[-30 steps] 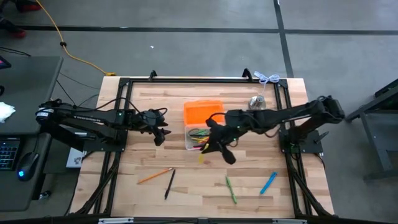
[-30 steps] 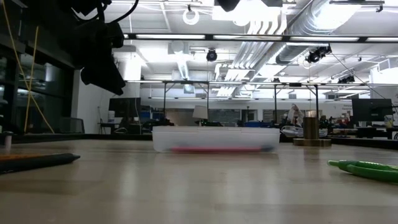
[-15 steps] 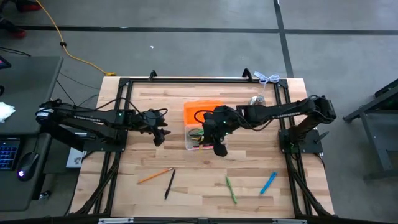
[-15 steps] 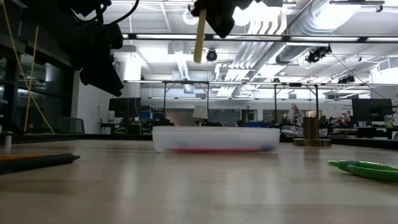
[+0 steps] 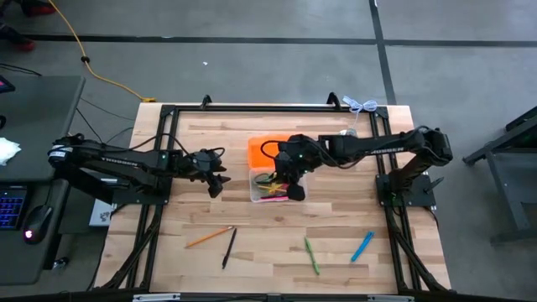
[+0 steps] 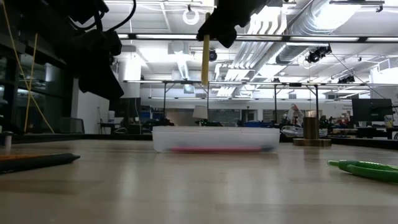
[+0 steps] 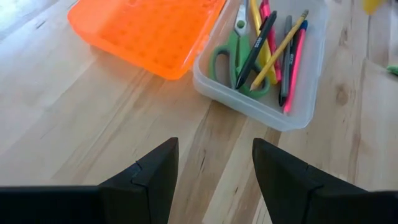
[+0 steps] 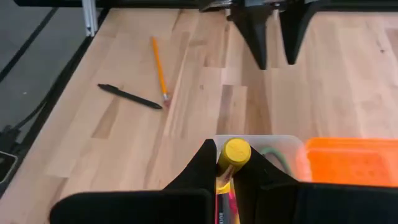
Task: Pick & place school supplies into a supply box
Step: Put the yellow pen into the container
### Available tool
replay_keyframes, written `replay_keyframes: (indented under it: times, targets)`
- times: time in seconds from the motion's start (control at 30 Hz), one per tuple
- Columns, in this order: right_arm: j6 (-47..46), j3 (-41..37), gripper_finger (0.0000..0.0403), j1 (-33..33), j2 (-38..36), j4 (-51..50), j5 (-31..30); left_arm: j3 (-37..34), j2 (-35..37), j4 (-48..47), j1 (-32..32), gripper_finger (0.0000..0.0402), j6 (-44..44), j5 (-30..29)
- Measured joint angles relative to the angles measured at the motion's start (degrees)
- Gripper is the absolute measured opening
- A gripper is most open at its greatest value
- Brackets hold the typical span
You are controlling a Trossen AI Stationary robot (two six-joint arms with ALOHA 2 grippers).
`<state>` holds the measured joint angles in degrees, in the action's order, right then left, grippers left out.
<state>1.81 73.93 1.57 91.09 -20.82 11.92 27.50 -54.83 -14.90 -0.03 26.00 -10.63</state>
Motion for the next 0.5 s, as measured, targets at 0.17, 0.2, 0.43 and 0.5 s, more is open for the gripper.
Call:
replay_keyframes:
  times: [0.17, 0.2, 0.43, 0.5]
  targets:
    - [2.0, 0.0, 0.0008, 1.2, 0.0, 0.1, 0.0, -0.1, 0.0, 0.3, 0.0, 0.0232, 0.0, 0.0]
    - [2.2, 0.0, 0.0008, 1.4, 0.1, 0.2, 0.0, -0.1, 0.0, 0.3, 0.0, 0.0232, 0.2, 0.0]
    - [2.8, -0.1, 0.0008, 2.2, 3.1, 4.8, 0.7, -0.1, 0.0, 1.5, 0.0, 0.0232, 0.4, 0.0]
    - [2.8, -0.1, 0.0008, 2.2, 4.0, 6.4, 0.5, -0.1, 0.0, 1.5, 0.0, 0.0232, 0.3, 0.0]
